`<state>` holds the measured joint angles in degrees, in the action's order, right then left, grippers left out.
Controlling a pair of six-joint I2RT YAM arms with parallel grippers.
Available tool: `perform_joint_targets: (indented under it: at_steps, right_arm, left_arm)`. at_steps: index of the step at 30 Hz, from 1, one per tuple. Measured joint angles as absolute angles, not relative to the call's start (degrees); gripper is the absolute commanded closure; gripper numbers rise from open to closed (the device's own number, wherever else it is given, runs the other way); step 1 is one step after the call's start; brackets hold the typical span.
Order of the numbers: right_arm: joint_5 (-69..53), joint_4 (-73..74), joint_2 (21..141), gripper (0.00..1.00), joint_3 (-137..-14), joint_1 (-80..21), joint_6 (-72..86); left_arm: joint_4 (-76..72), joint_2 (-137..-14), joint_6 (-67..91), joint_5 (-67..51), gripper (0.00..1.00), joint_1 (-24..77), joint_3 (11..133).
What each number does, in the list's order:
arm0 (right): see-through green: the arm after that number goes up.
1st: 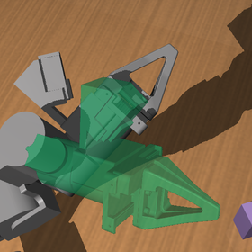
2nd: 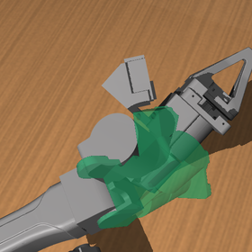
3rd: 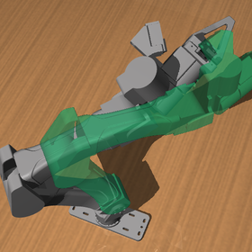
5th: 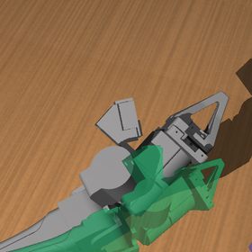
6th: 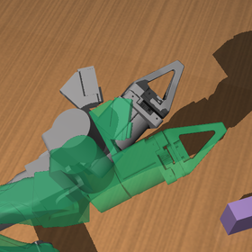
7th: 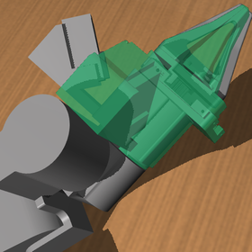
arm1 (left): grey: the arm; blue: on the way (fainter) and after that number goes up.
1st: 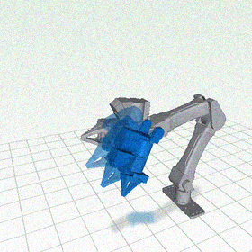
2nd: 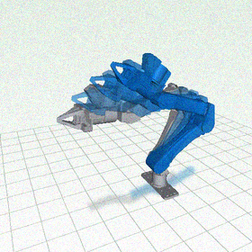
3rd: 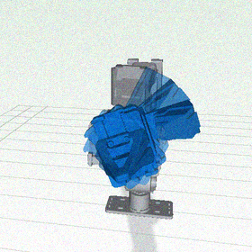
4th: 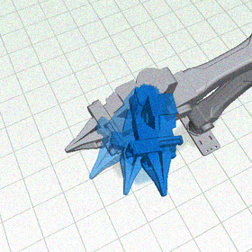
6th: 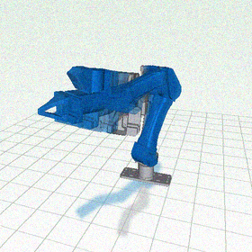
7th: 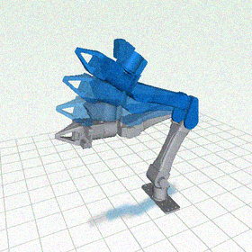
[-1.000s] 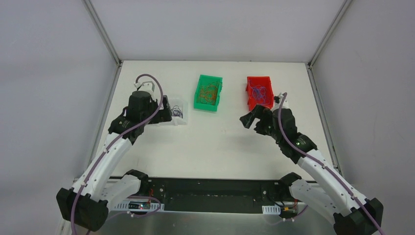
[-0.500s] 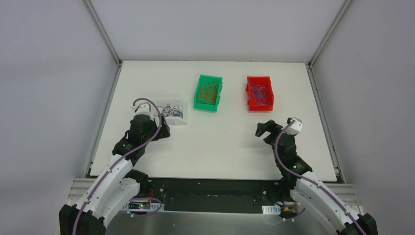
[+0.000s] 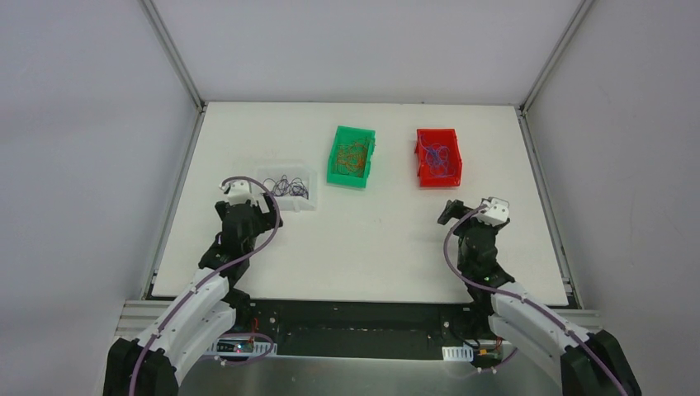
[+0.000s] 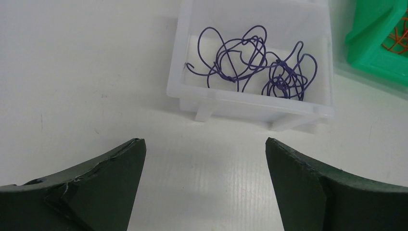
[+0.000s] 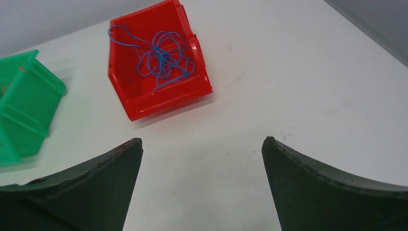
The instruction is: Untangle the cables
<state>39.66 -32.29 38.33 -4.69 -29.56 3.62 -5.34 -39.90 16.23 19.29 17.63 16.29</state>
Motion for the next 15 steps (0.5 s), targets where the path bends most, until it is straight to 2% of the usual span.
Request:
perform_joint_targets:
  at_steps: [3, 6, 15]
  right_arm:
    - [40.3, -38.6, 45.3, 0.01, -3.7, -27.4, 0.7]
    - [39.8, -43.6, 51.3, 0.05, -2.2, -23.6, 0.8]
    - [37.0, -48.2, 54.5, 0.02, -1.6, -19.2, 2.0]
  left_arm:
    - [-7.9, -40.4, 15.6, 20.3, 0.01, 17.6, 16.3]
    - [-8.9, -40.5, 15.6, 21.5, 0.01, 17.6, 16.3]
    - [-9.8, -41.0, 15.9, 24.7, 0.01, 17.6, 16.3]
